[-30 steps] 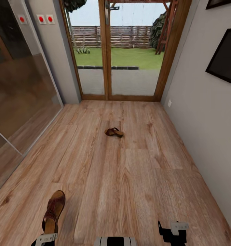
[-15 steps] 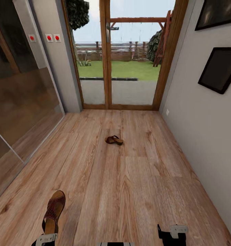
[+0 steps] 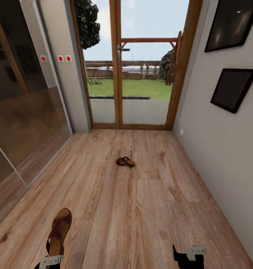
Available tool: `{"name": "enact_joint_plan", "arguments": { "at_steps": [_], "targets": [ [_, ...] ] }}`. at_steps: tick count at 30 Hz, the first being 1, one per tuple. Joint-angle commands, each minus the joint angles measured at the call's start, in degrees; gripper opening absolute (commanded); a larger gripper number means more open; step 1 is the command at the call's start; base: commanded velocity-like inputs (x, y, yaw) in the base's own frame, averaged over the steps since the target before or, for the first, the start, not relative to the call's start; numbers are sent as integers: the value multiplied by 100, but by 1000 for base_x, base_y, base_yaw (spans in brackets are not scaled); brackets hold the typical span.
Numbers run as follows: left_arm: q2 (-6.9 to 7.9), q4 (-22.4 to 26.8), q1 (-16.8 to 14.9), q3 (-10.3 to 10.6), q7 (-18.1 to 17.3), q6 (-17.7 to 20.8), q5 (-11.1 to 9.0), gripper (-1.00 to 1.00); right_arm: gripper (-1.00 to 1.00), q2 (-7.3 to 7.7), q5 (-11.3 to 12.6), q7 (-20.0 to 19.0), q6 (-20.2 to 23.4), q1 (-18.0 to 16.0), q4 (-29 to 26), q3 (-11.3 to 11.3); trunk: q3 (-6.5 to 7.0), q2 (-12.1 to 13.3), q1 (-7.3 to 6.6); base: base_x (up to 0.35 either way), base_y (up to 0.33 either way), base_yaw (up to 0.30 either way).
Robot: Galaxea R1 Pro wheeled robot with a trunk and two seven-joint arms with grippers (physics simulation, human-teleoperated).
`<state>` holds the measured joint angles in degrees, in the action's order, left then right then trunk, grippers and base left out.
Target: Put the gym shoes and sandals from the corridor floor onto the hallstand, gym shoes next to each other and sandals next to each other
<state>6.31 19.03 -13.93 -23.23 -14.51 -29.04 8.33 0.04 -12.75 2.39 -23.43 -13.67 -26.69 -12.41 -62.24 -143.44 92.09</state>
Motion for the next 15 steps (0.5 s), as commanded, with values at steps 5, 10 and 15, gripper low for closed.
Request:
{"name": "enact_joint_plan", "arguments": {
  "at_steps": [5,10,15],
  "targets": [
    [-6,-5,-4,-50,-25,-23,57,-100,100,-4,-61,24,-16,-4,6,-24,152,5,-14,0,0,0],
    [-7,-5,-4,-50,-25,-23,56,-100,100,-4,-58,24,-15,-4,6,-28,287,12,-27,0,0,0],
    [-1,-5,-4,-50,-25,-23,55,-100,100,-10,-53,24,-13,-4,5,-40,404,19,-40,0,0,0]
  ]
}}
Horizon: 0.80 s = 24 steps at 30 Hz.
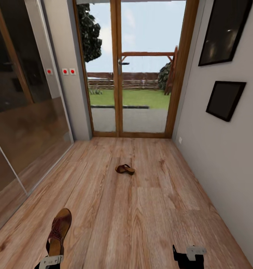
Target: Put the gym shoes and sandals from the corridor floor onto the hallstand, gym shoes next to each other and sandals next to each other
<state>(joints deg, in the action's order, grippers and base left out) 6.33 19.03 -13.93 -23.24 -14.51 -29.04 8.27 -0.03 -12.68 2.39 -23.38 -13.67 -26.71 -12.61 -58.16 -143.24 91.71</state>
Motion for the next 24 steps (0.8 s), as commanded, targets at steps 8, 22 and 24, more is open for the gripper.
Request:
{"name": "enact_joint_plan", "arguments": {
  "at_steps": [8,22,24],
  "targets": [
    [0,-5,-5,-49,-25,-23,63,-100,100,-5,-60,24,-18,-4,0,-15,141,281,-157,0,0,45],
    [0,-5,-5,-49,-25,-23,61,-100,100,-14,-60,24,-17,-4,-1,-14,320,842,-465,0,0,218],
    [0,-5,-5,-49,-25,-23,61,-100,100,-14,-60,24,-17,-4,-1,-14,343,922,-509,0,0,206]
  ]
}}
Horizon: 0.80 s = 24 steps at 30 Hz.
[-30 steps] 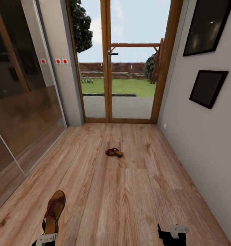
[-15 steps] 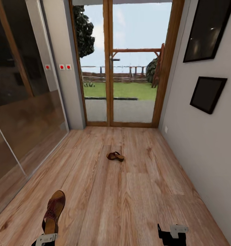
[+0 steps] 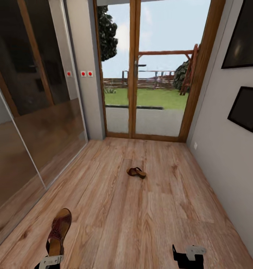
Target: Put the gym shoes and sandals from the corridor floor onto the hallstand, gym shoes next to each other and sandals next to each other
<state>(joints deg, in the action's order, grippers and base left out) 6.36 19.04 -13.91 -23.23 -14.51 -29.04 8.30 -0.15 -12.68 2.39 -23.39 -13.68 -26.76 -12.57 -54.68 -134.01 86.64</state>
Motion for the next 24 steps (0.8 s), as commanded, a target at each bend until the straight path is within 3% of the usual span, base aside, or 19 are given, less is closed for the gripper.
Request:
{"name": "enact_joint_plan", "arguments": {
  "at_steps": [1,9,24],
  "targets": [
    [-3,-5,-6,-50,-25,-24,58,-100,100,-2,-59,25,-17,-3,4,-17,7,39,-24,0,0,204],
    [-2,-5,-6,-50,-25,-23,58,-100,100,-2,-59,25,-17,-3,-5,-17,-23,80,-46,57,-8,191],
    [-3,-5,-6,-50,-25,-22,58,-100,100,41,-92,-11,-34,-3,-25,-1,-29,80,-46,299,-125,14]
  ]
}}
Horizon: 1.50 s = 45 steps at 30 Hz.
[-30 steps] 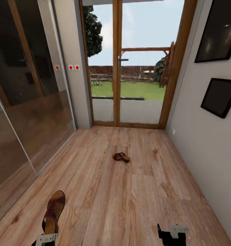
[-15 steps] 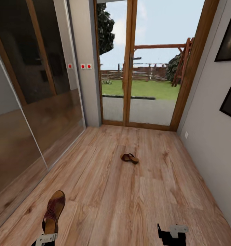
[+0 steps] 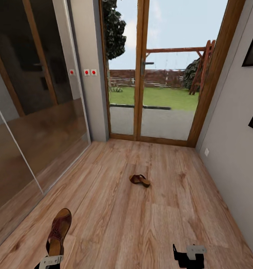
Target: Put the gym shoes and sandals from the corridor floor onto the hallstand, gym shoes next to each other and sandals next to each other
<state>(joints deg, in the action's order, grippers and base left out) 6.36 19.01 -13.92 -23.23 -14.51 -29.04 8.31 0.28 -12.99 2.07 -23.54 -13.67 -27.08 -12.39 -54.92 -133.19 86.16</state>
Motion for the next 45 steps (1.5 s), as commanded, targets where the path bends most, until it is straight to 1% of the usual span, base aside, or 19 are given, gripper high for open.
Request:
{"name": "enact_joint_plan", "arguments": {
  "at_steps": [1,15,25,29,40,45],
  "targets": [
    [-3,-2,-5,-50,-25,-23,56,-100,100,-6,-61,22,-16,-4,11,-19,-5,-2,2,320,-120,0],
    [-3,-2,-5,-50,-25,-23,56,-100,100,-36,-39,37,-10,-4,-5,-18,-5,-2,2,327,-99,0],
    [-3,-2,-5,-50,-25,-23,56,-100,100,-37,-36,39,-12,-4,-7,-18,-5,-2,2,336,-17,3],
    [-8,-2,-5,-50,-25,-28,56,-100,100,-37,-36,45,-14,-4,-7,-18,-5,-2,2,334,-38,218],
    [-11,-2,-5,-50,-25,-30,56,-100,100,-37,-36,45,-14,-4,-7,-20,-5,-2,2,314,-139,264],
    [-12,-2,-5,-50,-25,-29,56,-100,100,-37,-36,48,-12,-4,-15,-20,-5,-2,2,310,-150,37]
  ]
}}
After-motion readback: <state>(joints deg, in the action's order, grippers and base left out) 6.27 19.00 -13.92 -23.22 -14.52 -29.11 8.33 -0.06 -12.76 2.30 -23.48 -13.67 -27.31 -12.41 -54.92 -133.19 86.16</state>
